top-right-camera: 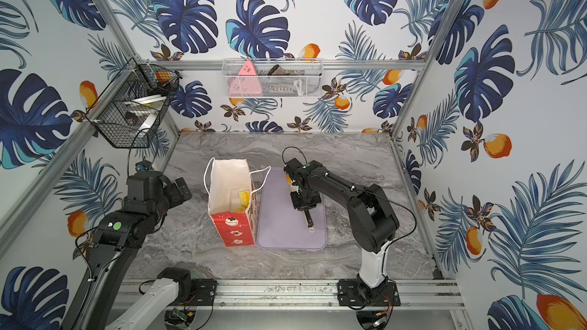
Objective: Pack bread into a paper bag
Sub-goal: Pick up the fake bread from the plate, then place the fake bread in the paper bag.
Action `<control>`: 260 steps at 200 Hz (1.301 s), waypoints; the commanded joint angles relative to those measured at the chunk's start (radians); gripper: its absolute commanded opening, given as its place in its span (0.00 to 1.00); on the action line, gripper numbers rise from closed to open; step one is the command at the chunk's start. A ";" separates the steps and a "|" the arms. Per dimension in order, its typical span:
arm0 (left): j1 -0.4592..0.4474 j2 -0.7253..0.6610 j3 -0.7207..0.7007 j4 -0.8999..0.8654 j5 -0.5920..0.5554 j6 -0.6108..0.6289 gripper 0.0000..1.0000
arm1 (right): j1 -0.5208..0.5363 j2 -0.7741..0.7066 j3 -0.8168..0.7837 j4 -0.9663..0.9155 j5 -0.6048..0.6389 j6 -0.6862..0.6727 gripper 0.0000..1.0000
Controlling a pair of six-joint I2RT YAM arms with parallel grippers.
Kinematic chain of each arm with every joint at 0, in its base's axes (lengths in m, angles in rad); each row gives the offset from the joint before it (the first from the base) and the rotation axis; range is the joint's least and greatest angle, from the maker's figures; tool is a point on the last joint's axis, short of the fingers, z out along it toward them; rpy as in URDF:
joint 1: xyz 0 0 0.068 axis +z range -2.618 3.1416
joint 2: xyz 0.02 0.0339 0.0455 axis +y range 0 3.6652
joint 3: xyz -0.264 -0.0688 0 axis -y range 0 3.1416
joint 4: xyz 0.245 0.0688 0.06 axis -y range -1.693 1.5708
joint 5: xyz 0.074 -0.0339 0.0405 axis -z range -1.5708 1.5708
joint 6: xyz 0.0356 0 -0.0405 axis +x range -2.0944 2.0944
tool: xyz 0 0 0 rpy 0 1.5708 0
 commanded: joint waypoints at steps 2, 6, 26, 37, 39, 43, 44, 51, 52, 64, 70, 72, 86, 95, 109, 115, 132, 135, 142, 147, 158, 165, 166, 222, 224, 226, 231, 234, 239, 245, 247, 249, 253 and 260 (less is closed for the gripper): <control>0.002 -0.001 0.004 0.021 -0.003 -0.002 0.99 | 0.003 -0.053 -0.004 -0.027 0.023 0.029 0.00; 0.002 0.000 0.005 0.021 -0.003 -0.002 0.99 | 0.004 -0.067 -0.002 -0.026 0.019 0.031 0.00; 0.002 -0.004 0.008 0.021 -0.005 0.000 0.99 | 0.005 -0.131 0.009 -0.025 0.012 0.033 0.00; 0.002 -0.004 0.011 0.020 -0.003 0.000 0.99 | 0.007 -0.164 0.020 -0.030 0.013 0.036 0.00; 0.002 -0.004 0.012 0.020 -0.003 0.000 0.99 | 0.006 -0.169 0.022 -0.031 0.014 0.036 0.00; 0.002 -0.004 0.012 0.018 -0.003 0.000 0.99 | 0.006 -0.178 0.027 -0.034 0.014 0.036 0.00; 0.002 -0.004 0.013 0.019 -0.003 0.000 0.99 | 0.006 -0.181 0.028 -0.035 0.015 0.036 0.00; 0.002 -0.004 0.015 0.019 -0.002 0.000 0.99 | 0.007 -0.198 0.038 -0.043 0.020 0.038 0.00; 0.001 -0.004 0.014 0.019 -0.002 0.000 0.99 | 0.007 -0.201 0.039 -0.044 0.020 0.038 0.00; 0.002 -0.003 0.018 0.017 -0.002 0.001 0.99 | 0.007 -0.235 0.051 -0.050 0.025 0.044 0.00; 0.002 -0.004 0.019 0.016 -0.001 0.001 0.99 | 0.008 -0.254 0.058 -0.050 0.026 0.047 0.00; 0.002 -0.004 0.020 0.016 -0.001 0.002 0.99 | 0.008 -0.259 0.060 -0.051 0.027 0.048 0.00; 0.002 -0.005 0.020 0.015 -0.003 0.003 0.99 | 0.010 -0.310 0.083 -0.049 0.030 0.055 0.00; 0.002 -0.005 0.024 0.015 -0.003 0.004 0.99 | 0.012 -0.341 0.102 -0.044 0.031 0.060 0.00; 0.001 -0.005 0.028 0.013 -0.003 0.003 0.99 | 0.014 -0.383 0.139 -0.040 0.020 0.061 0.00; 0.002 -0.006 0.029 0.013 -0.001 0.006 0.99 | 0.015 -0.397 0.161 -0.041 0.014 0.063 0.00; 0.002 -0.006 0.030 0.013 -0.002 0.006 0.99 | 0.033 -0.425 0.225 -0.044 0.006 0.065 0.00; 0.002 -0.005 0.032 0.013 -0.001 0.006 0.99 | 0.036 -0.428 0.238 -0.044 0.005 0.064 0.00; 0.002 -0.005 0.032 0.013 0.000 0.006 0.99 | 0.048 -0.435 0.268 -0.043 0.000 0.060 0.00; 0.002 -0.005 0.033 0.012 0.002 0.005 0.99 | 0.057 -0.436 0.289 -0.043 0.000 0.060 0.00; 0.002 -0.007 0.034 0.011 0.006 0.006 0.99 | 0.081 -0.432 0.340 -0.046 -0.004 0.058 0.00; 0.002 -0.007 0.035 0.009 0.006 0.005 0.99 | 0.097 -0.426 0.373 -0.052 -0.001 0.057 0.00; 0.002 -0.008 0.036 0.010 0.007 0.006 0.99 | 0.100 -0.426 0.378 -0.052 -0.001 0.057 0.00; 0.002 -0.024 0.046 -0.011 0.012 0.011 0.99 | 0.248 -0.328 0.611 -0.086 0.033 0.049 0.00; 0.002 -0.024 0.047 -0.011 0.012 0.010 0.99 | 0.256 -0.324 0.612 -0.085 0.034 0.049 0.00; 0.002 -0.024 0.047 -0.012 0.012 0.010 0.99 | 0.263 -0.322 0.614 -0.083 0.034 0.049 0.00; 0.002 -0.029 0.047 -0.014 0.014 0.009 0.99 | 0.280 -0.317 0.613 -0.081 0.034 0.049 0.00; 0.002 -0.030 0.047 -0.015 0.014 0.009 0.99 | 0.291 -0.315 0.613 -0.080 0.036 0.051 0.00; 0.002 -0.032 0.047 -0.017 0.013 0.010 0.99 | 0.307 -0.311 0.608 -0.079 0.044 0.055 0.00; 0.002 -0.034 0.048 -0.019 0.014 0.009 0.99 | 0.328 -0.308 0.596 -0.072 0.045 0.058 0.00; 0.002 -0.035 0.049 -0.019 0.015 0.010 0.99 | 0.332 -0.307 0.591 -0.068 0.043 0.059 0.00; 0.002 -0.035 0.048 -0.020 0.015 0.011 0.99 | 0.337 -0.306 0.586 -0.065 0.042 0.061 0.00; 0.001 -0.035 0.048 -0.021 0.015 0.012 0.99 | 0.346 -0.305 0.577 -0.061 0.041 0.064 0.00; 0.001 -0.038 0.049 -0.022 0.016 0.012 0.99 | 0.362 -0.303 0.560 -0.052 0.037 0.073 0.00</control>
